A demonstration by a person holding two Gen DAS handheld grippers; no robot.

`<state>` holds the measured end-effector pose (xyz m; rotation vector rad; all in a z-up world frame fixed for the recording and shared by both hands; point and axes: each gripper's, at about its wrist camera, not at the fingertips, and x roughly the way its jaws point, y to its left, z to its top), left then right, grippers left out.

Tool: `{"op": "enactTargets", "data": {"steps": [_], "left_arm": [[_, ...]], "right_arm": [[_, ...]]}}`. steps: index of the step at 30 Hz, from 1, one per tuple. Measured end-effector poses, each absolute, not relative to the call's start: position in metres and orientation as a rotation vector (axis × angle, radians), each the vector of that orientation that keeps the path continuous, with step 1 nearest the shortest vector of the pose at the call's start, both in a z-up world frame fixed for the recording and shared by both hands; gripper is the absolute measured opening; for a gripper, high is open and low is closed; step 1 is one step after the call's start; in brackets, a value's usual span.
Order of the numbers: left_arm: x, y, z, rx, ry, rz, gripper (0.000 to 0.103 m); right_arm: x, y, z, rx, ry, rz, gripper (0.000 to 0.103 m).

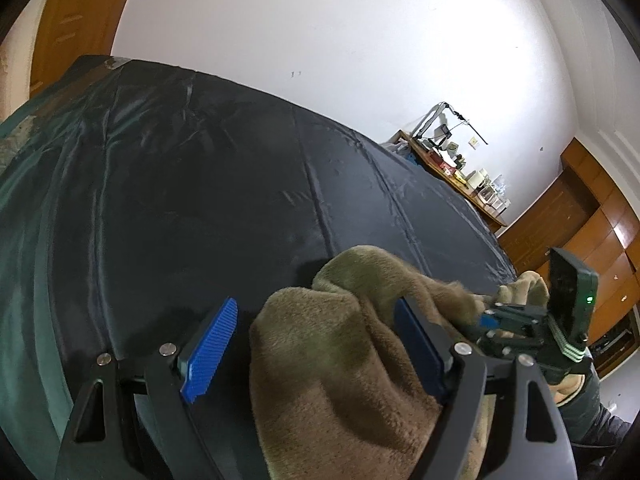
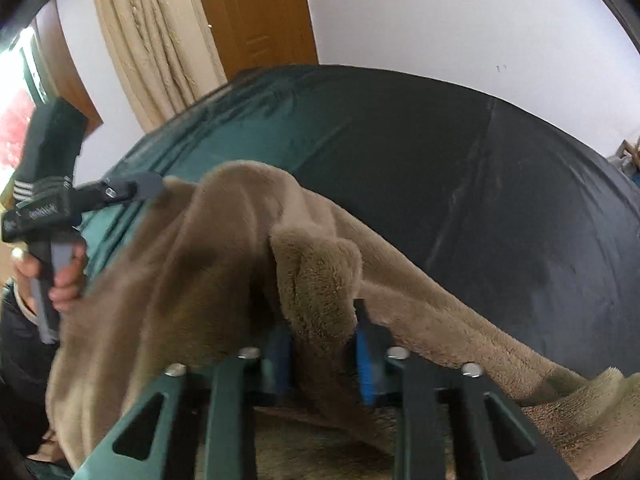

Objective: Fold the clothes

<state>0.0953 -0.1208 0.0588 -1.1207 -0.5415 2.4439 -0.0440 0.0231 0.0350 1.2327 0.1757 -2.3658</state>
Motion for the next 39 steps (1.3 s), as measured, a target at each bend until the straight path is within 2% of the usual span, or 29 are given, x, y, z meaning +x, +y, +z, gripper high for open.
{"op": "enactTargets", "data": {"steps": [6, 12, 19, 24, 26, 32, 34, 36, 39], "left_arm": [[0.094, -0.117, 0.064, -1.110, -0.515, 2.441, 0.084], [0.093, -0.086, 0.088, -1.055, -0.377, 2.425, 0.084], [0.113, -0.025, 0.133, -0.922, -0.017, 2.376, 0.085], [0.123, 0.015, 0.146, -0.840, 0.245, 2.289, 0.094], [0.122, 0.027, 0.145, -0.837, 0.325, 2.258, 0.098], [0.105, 0.046, 0.129, -0.929, 0.472, 2.193, 0.098], [0.099, 0.049, 0.121, -0.984, 0.505, 2.168, 0.086], [0.093, 0.051, 0.113, -1.050, 0.521, 2.136, 0.044], [0.096, 0.051, 0.109, -1.068, 0.523, 2.130, 0.034]], "right_arm": [[-0.017, 0.062, 0.062, 1.081, 0.195, -2.598, 0.015], [0.006, 0.084, 0.065, 1.043, 0.180, -2.644, 0.015], [0.026, 0.105, 0.069, 1.000, 0.157, -2.681, 0.015], [0.028, 0.111, 0.072, 0.973, 0.132, -2.675, 0.015], [0.031, 0.114, 0.074, 0.960, 0.121, -2.674, 0.015], [0.036, 0.117, 0.079, 0.930, 0.104, -2.678, 0.015], [0.038, 0.117, 0.079, 0.919, 0.103, -2.682, 0.015], [0.040, 0.117, 0.080, 0.908, 0.101, -2.686, 0.015], [0.045, 0.117, 0.082, 0.896, 0.098, -2.679, 0.015]]}}
